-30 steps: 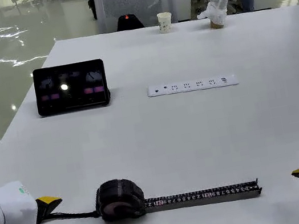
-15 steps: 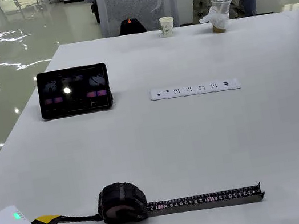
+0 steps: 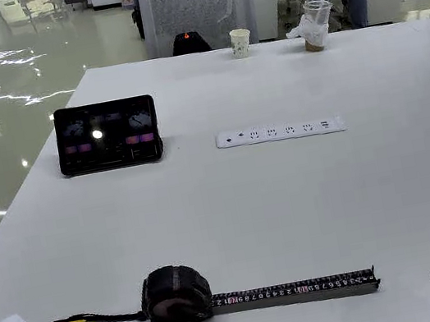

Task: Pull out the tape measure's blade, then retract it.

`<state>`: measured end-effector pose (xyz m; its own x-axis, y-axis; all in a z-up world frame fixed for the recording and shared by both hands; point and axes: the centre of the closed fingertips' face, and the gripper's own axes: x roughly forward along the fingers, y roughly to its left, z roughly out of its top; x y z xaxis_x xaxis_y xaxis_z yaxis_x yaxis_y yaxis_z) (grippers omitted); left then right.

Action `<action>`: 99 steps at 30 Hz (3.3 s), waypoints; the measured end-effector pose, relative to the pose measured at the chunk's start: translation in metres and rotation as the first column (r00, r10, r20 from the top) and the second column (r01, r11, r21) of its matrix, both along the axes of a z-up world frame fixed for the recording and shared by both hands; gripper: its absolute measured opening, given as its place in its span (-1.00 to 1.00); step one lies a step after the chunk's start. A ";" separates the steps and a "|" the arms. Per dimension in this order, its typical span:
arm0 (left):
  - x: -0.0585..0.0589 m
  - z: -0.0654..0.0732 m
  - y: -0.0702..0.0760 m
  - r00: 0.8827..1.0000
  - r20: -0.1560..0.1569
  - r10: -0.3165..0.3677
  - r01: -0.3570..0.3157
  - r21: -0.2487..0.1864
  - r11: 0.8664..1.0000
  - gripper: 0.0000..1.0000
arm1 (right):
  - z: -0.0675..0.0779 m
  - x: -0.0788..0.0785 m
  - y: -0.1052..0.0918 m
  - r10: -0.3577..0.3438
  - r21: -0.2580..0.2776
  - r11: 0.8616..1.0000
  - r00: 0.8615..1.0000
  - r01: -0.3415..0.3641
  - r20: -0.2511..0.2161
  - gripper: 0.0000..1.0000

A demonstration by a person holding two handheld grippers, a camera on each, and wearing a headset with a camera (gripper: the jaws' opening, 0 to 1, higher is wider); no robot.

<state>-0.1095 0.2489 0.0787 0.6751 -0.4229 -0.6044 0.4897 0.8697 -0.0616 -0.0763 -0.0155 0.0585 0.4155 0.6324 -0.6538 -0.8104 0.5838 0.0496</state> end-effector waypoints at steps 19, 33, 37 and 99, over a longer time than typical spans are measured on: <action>0.002 0.005 -0.020 0.996 0.005 0.087 -0.086 -0.045 0.995 0.98 | 0.008 -0.009 0.015 -0.081 0.048 0.996 0.997 0.081 -0.002 0.98; 0.007 0.006 -0.024 0.992 0.009 0.130 -0.129 -0.039 0.991 0.98 | 0.011 -0.010 0.023 -0.087 0.077 0.993 0.996 0.088 -0.011 0.98; 0.008 0.005 -0.024 0.990 0.010 0.138 -0.137 -0.032 0.990 0.98 | 0.011 -0.010 0.024 -0.086 0.075 0.993 0.996 0.086 -0.011 0.98; 0.065 -0.017 -0.031 0.950 0.015 0.313 -0.311 -0.067 0.948 0.98 | -0.011 0.032 0.009 0.300 -0.034 0.954 0.950 -0.298 0.085 0.48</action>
